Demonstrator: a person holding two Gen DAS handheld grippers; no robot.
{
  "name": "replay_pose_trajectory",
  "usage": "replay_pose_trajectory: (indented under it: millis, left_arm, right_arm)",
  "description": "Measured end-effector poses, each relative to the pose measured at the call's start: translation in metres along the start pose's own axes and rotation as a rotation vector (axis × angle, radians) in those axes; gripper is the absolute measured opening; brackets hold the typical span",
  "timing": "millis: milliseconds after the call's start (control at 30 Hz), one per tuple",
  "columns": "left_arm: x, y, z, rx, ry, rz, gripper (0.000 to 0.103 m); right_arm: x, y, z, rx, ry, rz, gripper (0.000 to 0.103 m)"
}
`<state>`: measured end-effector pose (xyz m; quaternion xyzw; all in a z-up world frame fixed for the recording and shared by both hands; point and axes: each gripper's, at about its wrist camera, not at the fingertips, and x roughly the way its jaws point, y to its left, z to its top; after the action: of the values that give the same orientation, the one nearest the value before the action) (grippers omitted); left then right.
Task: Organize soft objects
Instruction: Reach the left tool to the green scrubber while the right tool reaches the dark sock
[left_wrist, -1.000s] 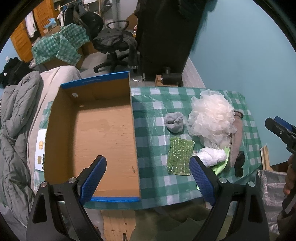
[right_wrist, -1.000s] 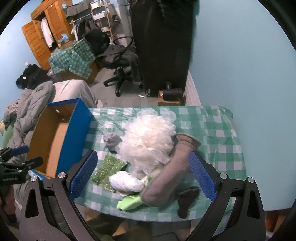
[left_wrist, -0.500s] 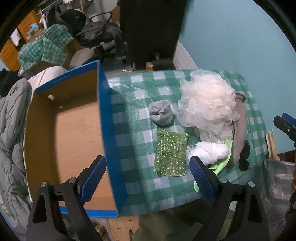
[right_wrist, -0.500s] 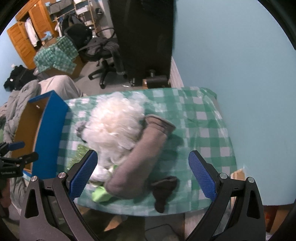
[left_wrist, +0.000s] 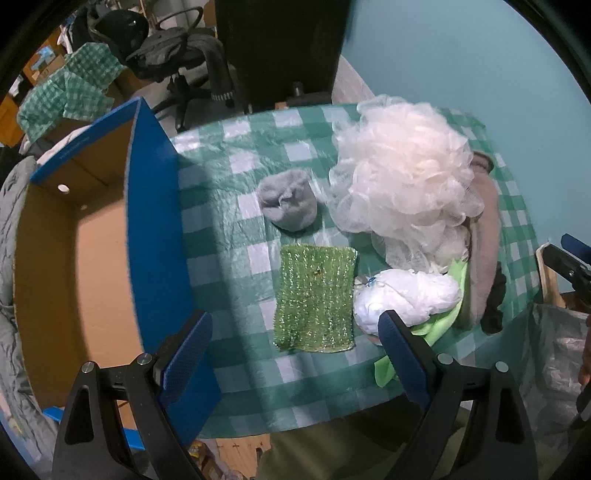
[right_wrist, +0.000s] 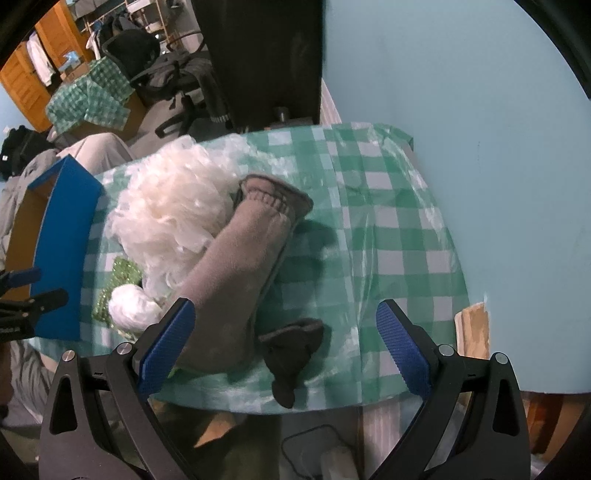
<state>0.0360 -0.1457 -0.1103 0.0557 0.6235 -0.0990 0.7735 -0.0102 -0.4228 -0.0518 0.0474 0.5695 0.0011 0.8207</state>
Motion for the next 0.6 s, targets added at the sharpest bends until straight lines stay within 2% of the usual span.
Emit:
replay_pose_trajectory:
  millis: [600]
  left_arm:
    - [0.051, -0.013, -0.002, 0.020, 0.072, 0.059, 0.092]
  right_arm:
    - [0.056, -0.007, -0.032, -0.030, 0.125, 0.013, 0.098]
